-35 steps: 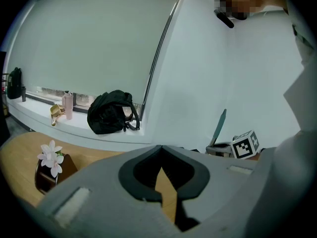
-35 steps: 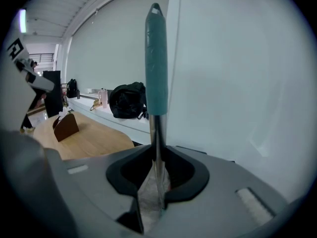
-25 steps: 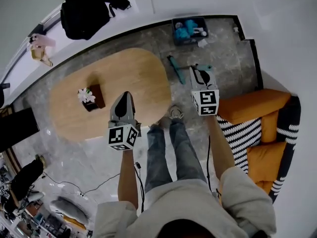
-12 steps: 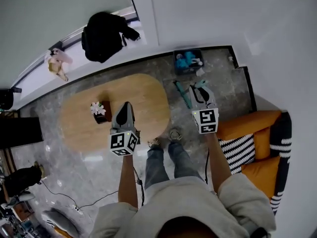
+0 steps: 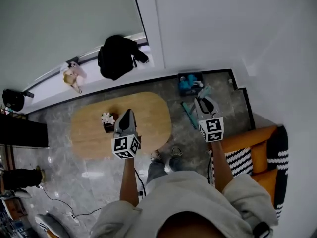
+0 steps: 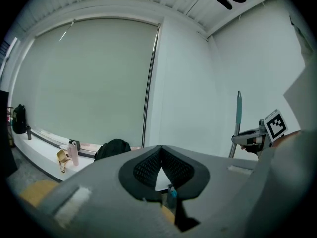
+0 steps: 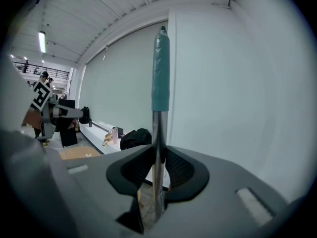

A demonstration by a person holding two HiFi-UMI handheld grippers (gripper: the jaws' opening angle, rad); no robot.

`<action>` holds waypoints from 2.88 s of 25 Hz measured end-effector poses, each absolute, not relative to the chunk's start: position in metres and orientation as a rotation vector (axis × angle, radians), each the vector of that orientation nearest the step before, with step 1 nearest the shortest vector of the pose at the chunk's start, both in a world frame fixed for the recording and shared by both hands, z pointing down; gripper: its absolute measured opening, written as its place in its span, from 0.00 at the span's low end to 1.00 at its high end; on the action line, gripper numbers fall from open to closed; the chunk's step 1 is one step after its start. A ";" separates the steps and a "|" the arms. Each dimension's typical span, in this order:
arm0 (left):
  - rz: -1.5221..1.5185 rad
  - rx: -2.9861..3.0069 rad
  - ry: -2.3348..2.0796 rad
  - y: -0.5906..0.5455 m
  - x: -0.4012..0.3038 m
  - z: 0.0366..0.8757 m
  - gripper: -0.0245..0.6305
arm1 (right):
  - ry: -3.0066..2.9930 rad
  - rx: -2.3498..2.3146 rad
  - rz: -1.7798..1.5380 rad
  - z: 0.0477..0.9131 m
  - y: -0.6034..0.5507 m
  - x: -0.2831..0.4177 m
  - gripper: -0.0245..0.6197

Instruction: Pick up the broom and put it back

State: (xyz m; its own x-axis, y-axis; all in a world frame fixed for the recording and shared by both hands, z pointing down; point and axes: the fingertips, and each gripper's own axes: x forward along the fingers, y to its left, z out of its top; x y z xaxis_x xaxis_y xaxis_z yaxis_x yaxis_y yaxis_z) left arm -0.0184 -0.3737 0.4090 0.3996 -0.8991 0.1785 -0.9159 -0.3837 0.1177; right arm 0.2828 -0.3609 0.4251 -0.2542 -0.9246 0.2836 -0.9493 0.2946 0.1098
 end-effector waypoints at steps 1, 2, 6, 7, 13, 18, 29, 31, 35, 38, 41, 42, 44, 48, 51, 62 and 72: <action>0.116 2.460 -1.625 -0.372 -0.018 0.403 0.04 | -2.279 1.699 0.110 0.419 -0.359 0.284 0.17; 0.106 2.461 -1.634 -0.369 -0.018 0.398 0.04 | -2.283 1.696 0.101 0.414 -0.356 0.285 0.17; 0.075 2.455 -1.678 -0.360 -0.023 0.382 0.04 | -2.302 1.698 0.069 0.393 -0.352 0.286 0.17; 0.068 2.448 -1.691 -0.357 -0.027 0.379 0.04 | -2.308 1.694 0.061 0.388 -0.351 0.286 0.17; 0.032 2.419 -1.774 -0.346 -0.044 0.362 0.04 | -2.331 1.674 0.013 0.371 -0.355 0.281 0.17; 0.023 2.399 -1.814 -0.333 -0.052 0.356 0.04 | -2.333 1.649 0.009 0.374 -0.347 0.278 0.17; -0.004 2.372 -1.853 -0.294 -0.083 0.348 0.04 | -2.345 1.625 0.004 0.370 -0.320 0.252 0.17; -0.010 2.373 -1.852 -0.282 -0.092 0.348 0.04 | -2.341 1.618 -0.005 0.370 -0.308 0.243 0.17; -0.018 2.372 -1.862 -0.248 -0.113 0.347 0.04 | -2.333 1.620 -0.023 0.371 -0.278 0.225 0.17; -0.016 2.368 -1.873 -0.220 -0.133 0.347 0.04 | -2.325 1.629 -0.030 0.371 -0.255 0.213 0.17; -0.015 2.365 -1.885 -0.186 -0.153 0.345 0.04 | -2.329 1.628 -0.041 0.368 -0.227 0.197 0.17; -0.015 2.366 -1.887 -0.175 -0.158 0.345 0.04 | -2.331 1.629 -0.046 0.366 -0.217 0.191 0.17; -0.013 2.368 -1.882 -0.152 -0.166 0.346 0.04 | -2.336 1.630 -0.052 0.364 -0.196 0.181 0.17; -0.014 2.372 -1.860 -0.109 -0.174 0.349 0.04 | -2.354 1.610 -0.061 0.358 -0.151 0.160 0.17; -0.021 2.367 -1.861 -0.082 -0.183 0.350 0.04 | -2.369 1.578 -0.061 0.359 -0.125 0.143 0.17; -0.025 2.228 -1.961 -0.009 -0.221 0.370 0.04 | -2.448 1.353 0.003 0.392 -0.068 0.075 0.17; 0.022 2.083 -2.062 0.025 -0.235 0.387 0.04 | -2.544 1.067 0.049 0.430 -0.047 0.017 0.17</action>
